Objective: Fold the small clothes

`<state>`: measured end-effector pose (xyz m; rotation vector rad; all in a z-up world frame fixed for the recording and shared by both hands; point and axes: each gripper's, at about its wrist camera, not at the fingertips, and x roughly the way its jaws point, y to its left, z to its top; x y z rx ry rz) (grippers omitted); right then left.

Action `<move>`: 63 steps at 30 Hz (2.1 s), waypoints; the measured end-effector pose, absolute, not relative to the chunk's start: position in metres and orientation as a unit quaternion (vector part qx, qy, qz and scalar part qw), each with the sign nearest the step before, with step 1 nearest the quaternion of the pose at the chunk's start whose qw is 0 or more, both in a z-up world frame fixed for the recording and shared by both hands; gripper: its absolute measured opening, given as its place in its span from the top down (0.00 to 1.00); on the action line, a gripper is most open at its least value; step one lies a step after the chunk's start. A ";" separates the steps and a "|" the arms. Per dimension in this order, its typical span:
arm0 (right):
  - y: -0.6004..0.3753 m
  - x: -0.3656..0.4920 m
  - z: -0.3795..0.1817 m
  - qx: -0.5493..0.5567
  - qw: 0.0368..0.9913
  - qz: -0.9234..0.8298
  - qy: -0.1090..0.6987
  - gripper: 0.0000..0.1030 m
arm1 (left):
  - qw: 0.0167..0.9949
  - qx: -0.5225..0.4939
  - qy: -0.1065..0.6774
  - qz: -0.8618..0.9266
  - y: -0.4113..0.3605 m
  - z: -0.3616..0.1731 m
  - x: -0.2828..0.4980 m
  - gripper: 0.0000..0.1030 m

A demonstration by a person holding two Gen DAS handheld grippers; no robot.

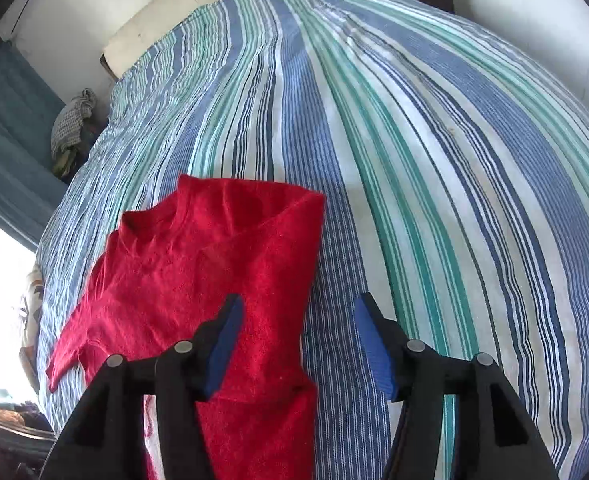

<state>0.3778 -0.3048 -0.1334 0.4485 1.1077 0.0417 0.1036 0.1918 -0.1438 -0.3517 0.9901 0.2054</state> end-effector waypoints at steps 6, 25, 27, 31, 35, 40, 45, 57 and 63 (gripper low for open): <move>-0.261 0.410 -0.163 0.125 0.807 0.056 0.574 0.98 | 0.861 -0.150 0.478 0.093 0.181 -0.147 0.108 0.02; -0.253 0.354 -0.167 0.086 0.799 0.080 0.590 0.68 | 0.865 -0.150 0.471 0.088 0.183 -0.141 0.103 0.02; -0.263 0.343 -0.151 0.096 0.813 0.046 0.572 0.63 | 0.868 -0.144 0.466 0.091 0.184 -0.138 0.099 0.02; -0.256 0.301 -0.109 0.081 0.839 0.070 0.533 0.56 | 0.866 -0.158 0.466 0.091 0.189 -0.138 0.098 0.02; -0.245 0.235 -0.093 0.071 0.856 0.086 0.504 0.48 | 0.869 -0.156 0.461 0.088 0.185 -0.135 0.097 0.02; -0.235 0.154 -0.100 0.096 0.875 0.049 0.471 0.47 | 0.872 -0.135 0.462 0.092 0.180 -0.135 0.094 0.02; -0.233 0.094 -0.111 0.106 0.885 0.007 0.453 0.46 | 0.868 -0.131 0.469 0.095 0.178 -0.139 0.096 0.02; -0.214 0.095 -0.109 0.073 0.892 0.047 0.443 0.40 | 0.806 -0.372 0.452 0.086 0.305 -0.137 0.194 0.02; -0.198 0.097 -0.116 0.058 0.888 0.064 0.452 0.40 | 0.762 -0.467 0.416 0.167 0.373 -0.187 0.245 0.03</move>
